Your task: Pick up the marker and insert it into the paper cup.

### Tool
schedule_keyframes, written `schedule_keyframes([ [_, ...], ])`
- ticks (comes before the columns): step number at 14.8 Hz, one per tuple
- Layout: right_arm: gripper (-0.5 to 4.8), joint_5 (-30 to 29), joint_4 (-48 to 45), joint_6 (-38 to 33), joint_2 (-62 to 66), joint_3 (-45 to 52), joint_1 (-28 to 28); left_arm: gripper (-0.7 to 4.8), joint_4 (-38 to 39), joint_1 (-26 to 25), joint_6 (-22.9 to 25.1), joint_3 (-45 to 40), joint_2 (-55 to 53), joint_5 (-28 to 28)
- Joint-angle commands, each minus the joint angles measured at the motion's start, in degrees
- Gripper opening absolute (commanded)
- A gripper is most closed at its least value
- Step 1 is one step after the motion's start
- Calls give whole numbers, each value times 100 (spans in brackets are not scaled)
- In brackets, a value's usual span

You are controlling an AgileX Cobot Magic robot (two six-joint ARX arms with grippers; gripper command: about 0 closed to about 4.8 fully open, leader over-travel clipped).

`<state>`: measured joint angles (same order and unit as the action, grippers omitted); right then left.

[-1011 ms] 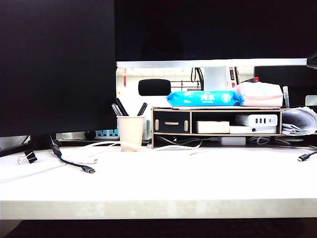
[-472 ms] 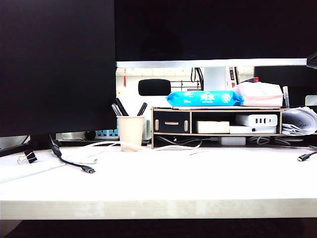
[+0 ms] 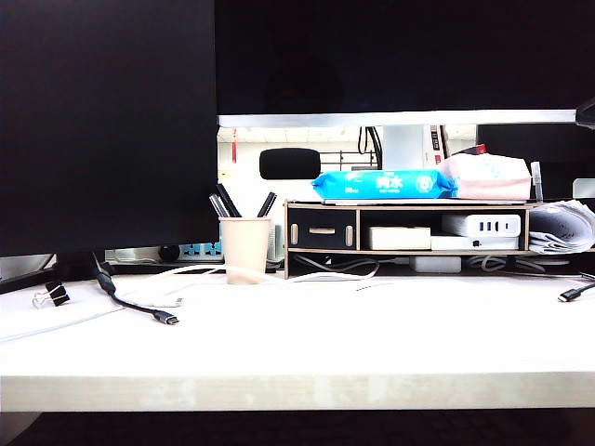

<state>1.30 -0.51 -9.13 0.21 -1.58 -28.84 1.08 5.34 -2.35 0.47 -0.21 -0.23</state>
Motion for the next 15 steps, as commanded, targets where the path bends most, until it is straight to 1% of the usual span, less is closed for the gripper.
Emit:
schedule_keyframes([
  [1,-1,7,-61,13,-4,-9,0,-5,-70,-7,39,7,2,2],
  [14,-1,26,-61,33,-4,-9,11,-5,-70,-7,39,7,2,2],
  [15,-1,28,0,286,-4,-7,61,-5,-70,-7,39,7,2,2],
])
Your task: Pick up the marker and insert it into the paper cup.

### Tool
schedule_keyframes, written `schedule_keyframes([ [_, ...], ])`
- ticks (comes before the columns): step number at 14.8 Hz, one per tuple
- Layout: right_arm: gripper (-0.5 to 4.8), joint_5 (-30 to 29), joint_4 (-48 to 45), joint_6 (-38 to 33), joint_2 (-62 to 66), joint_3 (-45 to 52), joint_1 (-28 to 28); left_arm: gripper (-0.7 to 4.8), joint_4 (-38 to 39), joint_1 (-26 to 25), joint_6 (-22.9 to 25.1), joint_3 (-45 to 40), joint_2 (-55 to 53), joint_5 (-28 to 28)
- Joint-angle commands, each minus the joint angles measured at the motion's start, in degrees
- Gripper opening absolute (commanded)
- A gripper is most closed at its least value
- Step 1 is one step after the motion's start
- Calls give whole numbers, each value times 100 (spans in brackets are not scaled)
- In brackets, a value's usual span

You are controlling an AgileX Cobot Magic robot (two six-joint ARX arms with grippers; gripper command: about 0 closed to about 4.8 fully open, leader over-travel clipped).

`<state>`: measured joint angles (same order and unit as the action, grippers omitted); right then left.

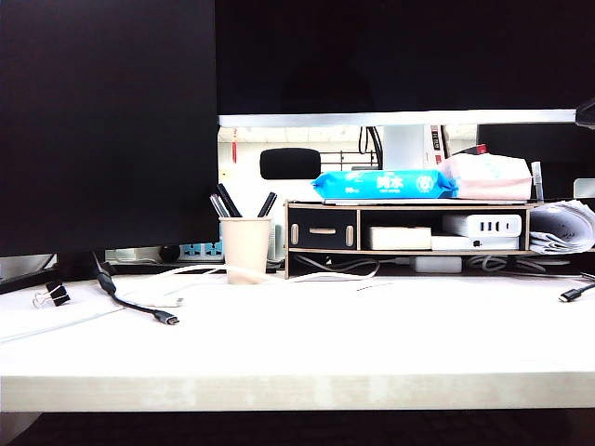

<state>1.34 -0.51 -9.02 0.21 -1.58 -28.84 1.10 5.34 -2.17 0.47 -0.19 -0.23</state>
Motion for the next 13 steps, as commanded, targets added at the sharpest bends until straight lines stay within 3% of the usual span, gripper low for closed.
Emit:
schedule_keyframes([
  [1,-1,81,76,369,-4,-2,205,-5,-70,-7,22,7,0,4],
  [4,-1,645,107,299,-4,22,761,-5,-70,-7,22,7,0,2],
  [13,-1,647,201,302,-4,103,2667,-5,-70,-4,22,7,0,2],
])
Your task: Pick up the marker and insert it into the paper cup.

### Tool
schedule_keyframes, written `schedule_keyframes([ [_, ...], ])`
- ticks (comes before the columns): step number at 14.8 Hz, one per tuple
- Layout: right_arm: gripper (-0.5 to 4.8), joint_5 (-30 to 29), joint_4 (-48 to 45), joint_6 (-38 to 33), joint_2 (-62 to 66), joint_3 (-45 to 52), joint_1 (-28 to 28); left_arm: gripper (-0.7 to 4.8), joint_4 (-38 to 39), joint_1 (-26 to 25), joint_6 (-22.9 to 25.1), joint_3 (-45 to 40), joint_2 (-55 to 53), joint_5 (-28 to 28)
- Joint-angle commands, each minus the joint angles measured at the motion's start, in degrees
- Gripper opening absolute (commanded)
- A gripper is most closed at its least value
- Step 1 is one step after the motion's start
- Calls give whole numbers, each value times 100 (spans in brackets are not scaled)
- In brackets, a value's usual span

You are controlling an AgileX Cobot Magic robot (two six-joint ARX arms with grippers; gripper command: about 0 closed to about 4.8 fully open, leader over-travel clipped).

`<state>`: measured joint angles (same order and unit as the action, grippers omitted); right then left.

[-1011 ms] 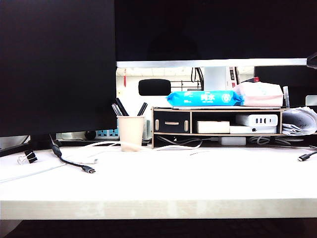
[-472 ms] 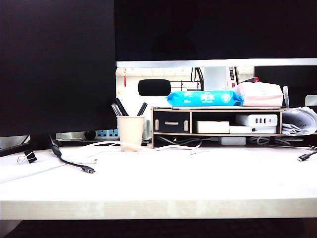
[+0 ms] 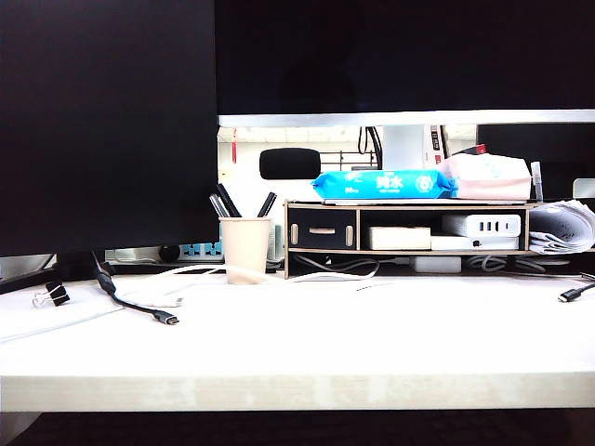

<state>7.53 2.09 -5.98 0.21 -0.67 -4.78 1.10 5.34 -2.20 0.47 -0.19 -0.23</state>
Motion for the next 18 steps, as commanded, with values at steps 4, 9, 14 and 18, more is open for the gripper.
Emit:
schedule_keyframes([
  [4,-1,9,-9,-2,-4,15,385,-5,-70,-7,24,7,0,2],
  [9,-1,-24,289,-4,-4,17,457,-5,-70,-4,24,7,0,2],
  [14,-1,-647,278,-7,-4,17,527,-5,-70,-4,24,7,0,2],
  [18,-1,-643,232,-4,-4,17,413,-5,-70,-4,24,7,0,2],
])
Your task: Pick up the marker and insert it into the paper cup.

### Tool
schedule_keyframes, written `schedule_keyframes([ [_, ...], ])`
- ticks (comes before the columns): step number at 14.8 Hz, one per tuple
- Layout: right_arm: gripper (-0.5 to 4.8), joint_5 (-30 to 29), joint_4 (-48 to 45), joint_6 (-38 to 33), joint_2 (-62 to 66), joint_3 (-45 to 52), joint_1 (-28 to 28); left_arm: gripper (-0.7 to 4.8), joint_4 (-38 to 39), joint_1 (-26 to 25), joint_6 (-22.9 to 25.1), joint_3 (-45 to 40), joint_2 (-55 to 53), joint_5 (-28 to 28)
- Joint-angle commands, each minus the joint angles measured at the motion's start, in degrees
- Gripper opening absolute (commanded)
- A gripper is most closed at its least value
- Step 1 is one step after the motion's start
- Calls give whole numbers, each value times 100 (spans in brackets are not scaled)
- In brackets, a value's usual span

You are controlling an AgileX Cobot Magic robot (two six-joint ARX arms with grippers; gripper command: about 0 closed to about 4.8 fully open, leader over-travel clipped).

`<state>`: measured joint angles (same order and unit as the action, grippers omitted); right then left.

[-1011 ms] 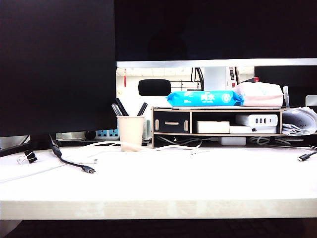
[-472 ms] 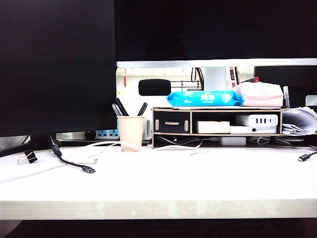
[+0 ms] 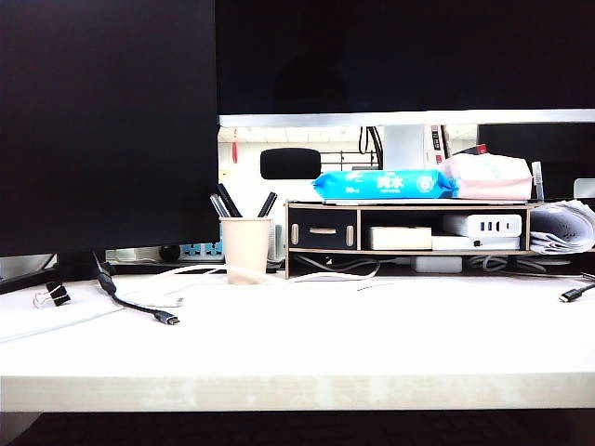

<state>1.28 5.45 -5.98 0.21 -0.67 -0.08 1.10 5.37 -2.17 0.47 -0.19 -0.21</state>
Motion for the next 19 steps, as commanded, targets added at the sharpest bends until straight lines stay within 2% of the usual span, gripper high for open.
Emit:
schedule_keyframes([
  [1,-1,-20,-105,-7,-4,17,-57,-5,-70,-7,22,7,0,0],
  [7,-1,-142,-142,-4,-4,17,-52,-5,-70,-7,22,7,0,0],
  [19,-1,26,-184,-2,-4,17,-46,-5,-70,-7,22,7,0,0],
])
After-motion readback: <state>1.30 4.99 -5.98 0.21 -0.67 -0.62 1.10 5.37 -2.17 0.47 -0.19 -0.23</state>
